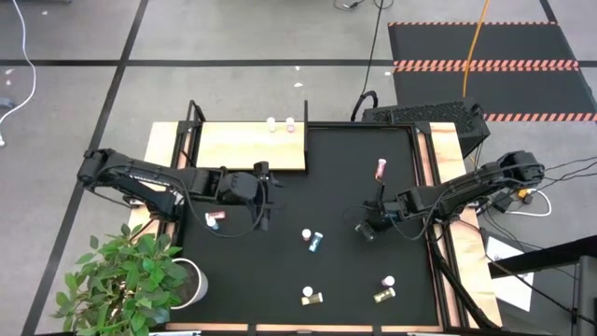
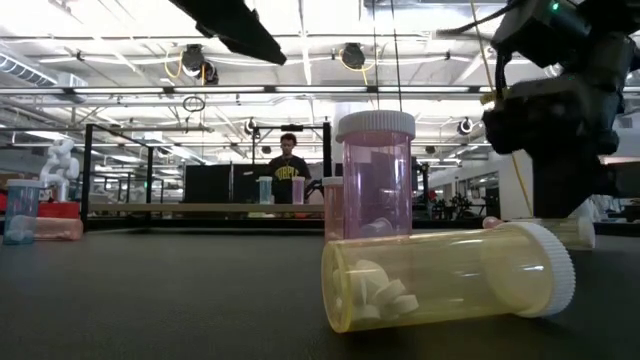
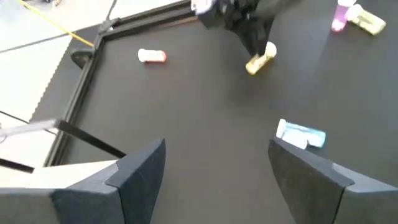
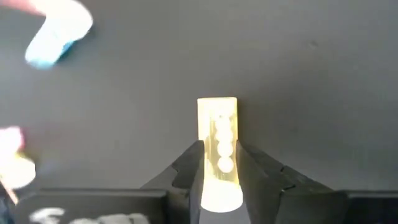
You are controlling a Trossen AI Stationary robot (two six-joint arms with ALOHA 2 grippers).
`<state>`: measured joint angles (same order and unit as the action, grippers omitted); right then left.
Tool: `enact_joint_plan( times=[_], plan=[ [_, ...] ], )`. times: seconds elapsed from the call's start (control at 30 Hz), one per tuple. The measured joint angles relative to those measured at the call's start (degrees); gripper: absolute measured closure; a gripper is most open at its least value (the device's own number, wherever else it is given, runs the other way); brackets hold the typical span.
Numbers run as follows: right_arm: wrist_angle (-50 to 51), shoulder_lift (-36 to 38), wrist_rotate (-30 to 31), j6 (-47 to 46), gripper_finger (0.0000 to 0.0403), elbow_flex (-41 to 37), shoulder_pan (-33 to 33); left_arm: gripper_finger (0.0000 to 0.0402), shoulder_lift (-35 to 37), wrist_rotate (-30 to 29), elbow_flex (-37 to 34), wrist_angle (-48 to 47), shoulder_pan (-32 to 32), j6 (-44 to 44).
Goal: Pick and place medicine bottles onto shelf by color
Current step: Put the top right yellow pill bottle on the shelf
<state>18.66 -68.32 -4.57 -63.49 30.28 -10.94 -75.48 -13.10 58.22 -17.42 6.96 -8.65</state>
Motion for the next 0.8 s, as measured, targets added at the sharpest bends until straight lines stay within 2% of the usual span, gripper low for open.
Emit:
enact_joint_plan(
  times=[0.13,0.23,0.3,0.4,0.5,0.57,0.7,0.8],
  plan=[
    [3.6,2.2,-2.0,9.6,0.0306,5.2,0.5,0.0119,0.0,0.0,0.0,-3.5,1.3,1.3],
    [10.8,3.1,-1.7,22.8,0.0297,13.1,1.6,0.0119,0.0,-0.1,0.0,-5.2,1.9,1.3],
    [15.6,2.8,-1.6,36.9,0.0291,19.1,1.9,0.0119,0.0,-0.8,0.0,-5.2,2.1,2.3],
    [21.6,0.9,-1.5,66.7,0.0282,26.7,1.6,0.0119,0.0,-2.8,0.0,-5.1,2.3,4.5],
    [24.6,-1.4,-1.4,102.1,0.0268,29.0,0.6,0.0119,-0.1,-6.3,0.0,-5.2,2.6,5.9],
    [25.2,-3.4,0.8,121.5,0.0259,28.5,0.3,0.0119,-1.3,-10.0,0.1,-5.2,2.6,6.5],
    [25.3,-8.8,11.0,142.0,0.0243,25.3,0.4,0.0119,-3.0,-16.6,0.0,-5.5,2.7,12.8],
    [23.8,-11.4,17.3,152.1,0.0236,22.0,0.3,0.0119,-4.6,-16.9,0.1,-6.1,3.5,17.2]
  ],
)
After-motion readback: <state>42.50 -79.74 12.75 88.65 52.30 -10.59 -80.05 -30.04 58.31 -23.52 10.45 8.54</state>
